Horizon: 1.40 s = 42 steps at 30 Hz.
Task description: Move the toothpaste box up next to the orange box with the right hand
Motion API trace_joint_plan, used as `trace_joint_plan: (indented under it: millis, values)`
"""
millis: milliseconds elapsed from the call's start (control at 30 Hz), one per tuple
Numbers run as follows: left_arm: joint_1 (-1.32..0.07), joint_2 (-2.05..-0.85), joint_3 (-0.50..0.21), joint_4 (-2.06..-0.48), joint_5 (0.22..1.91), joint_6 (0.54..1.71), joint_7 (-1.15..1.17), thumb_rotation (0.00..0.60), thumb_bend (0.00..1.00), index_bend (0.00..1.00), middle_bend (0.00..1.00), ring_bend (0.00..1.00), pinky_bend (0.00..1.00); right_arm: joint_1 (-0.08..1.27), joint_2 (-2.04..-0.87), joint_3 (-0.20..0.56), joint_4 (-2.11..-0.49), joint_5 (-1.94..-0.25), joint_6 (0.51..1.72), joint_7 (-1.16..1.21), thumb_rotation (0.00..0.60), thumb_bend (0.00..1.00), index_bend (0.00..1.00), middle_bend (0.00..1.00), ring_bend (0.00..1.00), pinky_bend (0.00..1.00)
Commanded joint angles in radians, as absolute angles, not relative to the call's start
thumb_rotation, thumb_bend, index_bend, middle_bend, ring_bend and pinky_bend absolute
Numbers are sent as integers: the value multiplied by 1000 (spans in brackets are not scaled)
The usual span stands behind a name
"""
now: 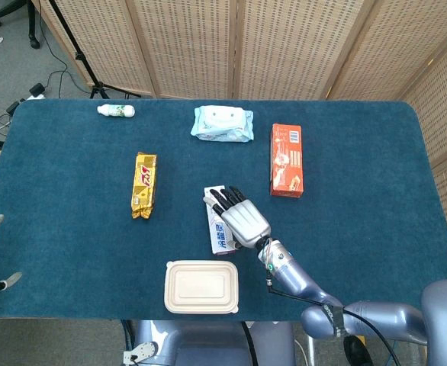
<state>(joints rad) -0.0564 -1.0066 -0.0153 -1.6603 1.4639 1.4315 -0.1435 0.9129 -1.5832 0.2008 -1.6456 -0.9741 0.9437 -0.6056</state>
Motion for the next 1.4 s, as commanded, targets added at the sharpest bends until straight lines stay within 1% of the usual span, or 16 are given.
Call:
trace_joint_plan:
  millis: [33,267,567,900,1200,1400]
  values:
    - [-58,-1006,-17,-1660,1460,1427,-144,600,0,0,0,0,0,925,-1595,188,-1655,-941,953,-634,600,0,0,0,0,0]
    - [-59,-1006,-18,-1661,1457,1426,-140,600,0,0,0,0,0,937,-1616,158,-1676,-905,973,-696,600,0,0,0,0,0]
    - [-62,-1007,-19,-1661,1453,1420,-135,600,0,0,0,0,0,948,-1639,150,-1673,-898,998,-719,600,0,0,0,0,0]
    - [-60,-1000,-21,-1660,1450,1422,-154,600,0,0,0,0,0,960,-1665,135,-1650,-886,993,-736,600,0,0,0,0,0]
    - [-58,-996,-24,-1656,1445,1423,-169,600,0,0,0,0,0,951,-1715,144,-1563,-896,1002,-688,600,0,0,0,0,0]
    - [-59,-997,-23,-1656,1447,1423,-168,600,0,0,0,0,0,931,-1742,177,-1494,-899,1010,-608,600,0,0,0,0,0]
